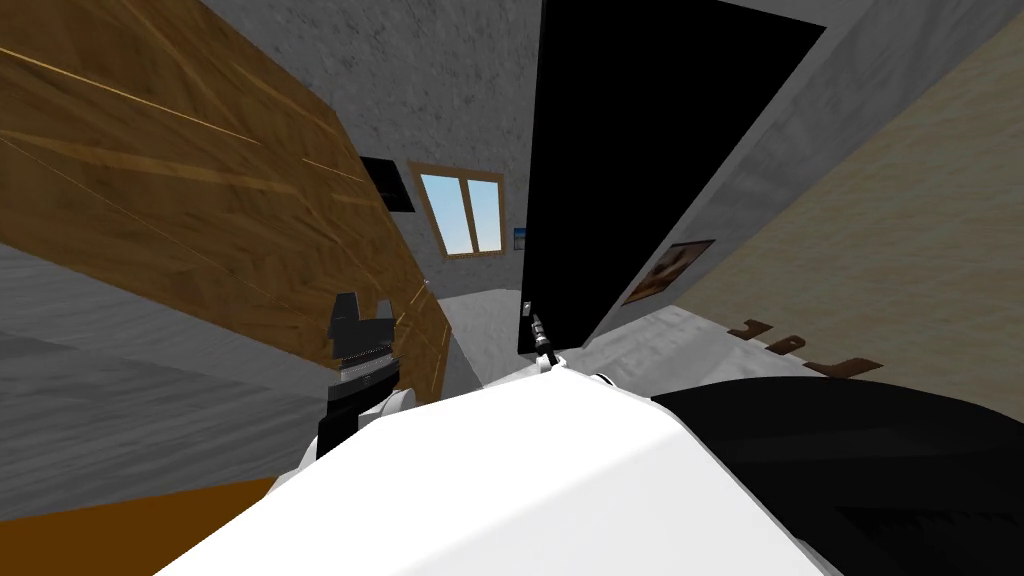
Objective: Push the door open
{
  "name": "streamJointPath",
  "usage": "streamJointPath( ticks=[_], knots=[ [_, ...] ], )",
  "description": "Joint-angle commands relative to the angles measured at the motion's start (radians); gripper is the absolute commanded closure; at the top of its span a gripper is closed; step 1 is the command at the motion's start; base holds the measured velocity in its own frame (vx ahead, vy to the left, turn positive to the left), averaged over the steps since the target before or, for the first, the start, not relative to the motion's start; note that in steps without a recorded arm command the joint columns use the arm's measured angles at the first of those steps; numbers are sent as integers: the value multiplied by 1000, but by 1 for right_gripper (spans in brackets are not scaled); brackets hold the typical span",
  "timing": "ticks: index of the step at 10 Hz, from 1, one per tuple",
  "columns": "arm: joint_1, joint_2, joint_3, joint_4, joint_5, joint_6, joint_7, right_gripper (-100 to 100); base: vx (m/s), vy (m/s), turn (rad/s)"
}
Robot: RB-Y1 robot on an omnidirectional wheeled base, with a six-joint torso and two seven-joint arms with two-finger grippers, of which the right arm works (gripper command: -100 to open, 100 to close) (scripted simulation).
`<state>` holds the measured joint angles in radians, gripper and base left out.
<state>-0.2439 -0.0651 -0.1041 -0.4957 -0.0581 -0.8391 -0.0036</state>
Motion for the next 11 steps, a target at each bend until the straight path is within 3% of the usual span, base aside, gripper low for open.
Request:
streamJointPath(
  ticks=[1,3,11],
  knots=[
    [-3,5,0,1,-1,2,-1,-100,-215,71,-26],
    [8,0,-1,-14,-1,6,1,-100,7,18,7],
    [16,-1,-14,-8,-8,-16,8,-100,199,-22,28]
  ],
)
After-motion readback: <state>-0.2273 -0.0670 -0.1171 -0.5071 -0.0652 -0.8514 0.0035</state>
